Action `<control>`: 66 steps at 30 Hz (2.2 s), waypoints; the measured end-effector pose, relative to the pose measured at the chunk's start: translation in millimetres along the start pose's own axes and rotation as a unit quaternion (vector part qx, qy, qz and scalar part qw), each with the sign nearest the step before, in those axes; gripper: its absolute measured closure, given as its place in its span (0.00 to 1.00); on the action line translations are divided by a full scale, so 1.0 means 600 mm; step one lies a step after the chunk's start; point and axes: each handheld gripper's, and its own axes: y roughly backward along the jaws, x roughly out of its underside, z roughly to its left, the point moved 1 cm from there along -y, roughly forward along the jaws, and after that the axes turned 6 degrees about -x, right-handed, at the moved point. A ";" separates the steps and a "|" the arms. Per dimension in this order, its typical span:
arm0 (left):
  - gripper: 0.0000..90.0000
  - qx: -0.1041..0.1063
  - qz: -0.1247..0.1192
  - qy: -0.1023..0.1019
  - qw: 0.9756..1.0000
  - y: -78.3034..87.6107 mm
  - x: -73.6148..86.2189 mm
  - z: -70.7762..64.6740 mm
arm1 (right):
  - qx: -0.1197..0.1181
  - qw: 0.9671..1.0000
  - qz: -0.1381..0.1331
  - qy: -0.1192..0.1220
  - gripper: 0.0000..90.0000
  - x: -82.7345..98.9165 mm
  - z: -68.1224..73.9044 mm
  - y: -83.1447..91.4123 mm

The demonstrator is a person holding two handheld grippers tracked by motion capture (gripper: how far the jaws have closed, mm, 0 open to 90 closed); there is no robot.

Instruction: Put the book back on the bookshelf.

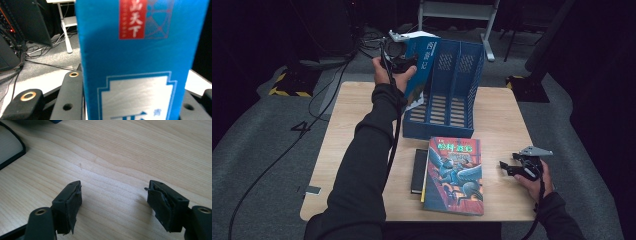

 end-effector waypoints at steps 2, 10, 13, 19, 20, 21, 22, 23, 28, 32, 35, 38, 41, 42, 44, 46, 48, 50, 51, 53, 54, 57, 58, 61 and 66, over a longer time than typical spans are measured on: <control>0.68 -0.012 -0.002 0.011 1.000 -0.003 -0.003 -0.002 | -0.002 1.000 0.000 -0.001 0.31 0.000 -0.001 0.000; 0.68 -0.022 0.001 0.030 0.999 0.009 -0.012 -0.033 | -0.002 1.000 -0.001 0.000 0.31 0.001 -0.001 0.000; 0.68 -0.019 0.003 0.025 0.999 0.015 -0.013 -0.040 | -0.002 1.000 -0.001 -0.001 0.31 0.001 -0.001 0.000; 0.68 -0.024 0.002 0.011 1.000 -0.002 -0.012 -0.052 | 0.002 1.000 0.001 0.002 0.32 0.000 0.002 0.001; 0.68 -0.026 0.004 0.012 1.000 -0.006 -0.011 -0.051 | 0.001 1.000 0.001 0.002 0.31 0.001 0.002 0.001; 0.68 -0.028 0.005 0.012 1.000 -0.008 -0.011 -0.051 | 0.001 1.000 0.000 0.001 0.31 0.001 0.001 0.001; 0.68 -0.028 0.005 0.011 1.000 -0.012 -0.011 -0.049 | -0.001 1.000 0.000 0.001 0.31 0.001 0.001 0.001; 0.68 -0.028 0.005 0.010 1.000 -0.013 -0.011 -0.047 | -0.002 1.000 -0.001 0.000 0.32 0.001 0.000 0.001; 0.68 -0.032 0.001 0.010 0.999 -0.029 -0.010 -0.039 | -0.002 1.000 -0.001 0.000 0.31 0.002 0.000 0.001; 0.68 -0.040 -0.006 0.014 0.999 -0.038 -0.009 -0.033 | -0.003 1.000 -0.002 0.002 0.32 0.002 0.001 0.001; 0.68 -0.046 -0.010 0.030 0.998 -0.043 -0.007 -0.025 | -0.001 1.000 -0.002 0.001 0.32 0.002 0.001 0.001; 0.68 -0.057 -0.017 0.060 0.996 -0.046 0.001 -0.015 | 0.000 1.000 -0.002 0.002 0.32 0.002 0.002 0.001; 0.68 -0.054 -0.017 0.051 0.997 -0.046 0.005 -0.008 | -0.002 1.000 -0.002 0.002 0.32 0.002 0.002 0.001; 0.68 -0.054 -0.017 0.051 0.997 -0.046 0.005 -0.008 | -0.002 1.000 -0.002 0.002 0.32 0.002 0.002 0.001; 0.68 -0.049 -0.016 0.059 0.997 -0.048 0.006 -0.006 | -0.003 1.000 -0.002 0.003 0.32 0.002 0.002 0.001; 0.68 -0.052 -0.016 0.056 0.997 -0.048 0.006 -0.007 | -0.002 1.000 -0.003 0.004 0.32 0.002 0.002 0.001; 0.68 -0.050 -0.014 0.050 0.997 -0.046 0.004 -0.005 | -0.002 1.000 -0.003 0.005 0.32 0.002 0.002 0.001; 0.68 -0.047 -0.016 0.053 0.997 -0.041 0.002 -0.002 | -0.002 1.000 -0.002 0.004 0.32 0.002 0.003 0.001; 0.68 -0.047 -0.017 0.055 0.997 -0.039 0.002 -0.002 | -0.002 1.000 -0.002 0.004 0.32 0.002 0.003 0.001; 0.68 -0.046 -0.018 0.049 0.998 -0.036 -0.001 -0.003 | -0.003 1.000 -0.002 0.004 0.32 0.002 0.003 0.002; 0.68 -0.045 -0.017 0.048 0.998 -0.036 -0.002 -0.004 | -0.002 1.000 -0.003 0.004 0.32 0.002 0.004 0.002; 0.68 -0.041 -0.015 0.043 0.998 -0.046 -0.005 -0.011 | -0.003 1.000 -0.003 0.003 0.32 0.002 0.004 0.002; 0.68 -0.041 -0.012 0.043 0.998 -0.050 -0.006 -0.013 | -0.003 1.000 -0.002 0.004 0.32 0.002 0.004 0.002; 0.68 -0.043 -0.008 0.046 0.998 -0.065 -0.007 -0.020 | -0.004 1.000 -0.002 0.003 0.32 0.002 0.004 0.002; 0.68 -0.043 0.000 0.048 0.998 -0.088 -0.007 -0.029 | -0.006 1.000 -0.002 0.001 0.32 0.003 0.004 0.002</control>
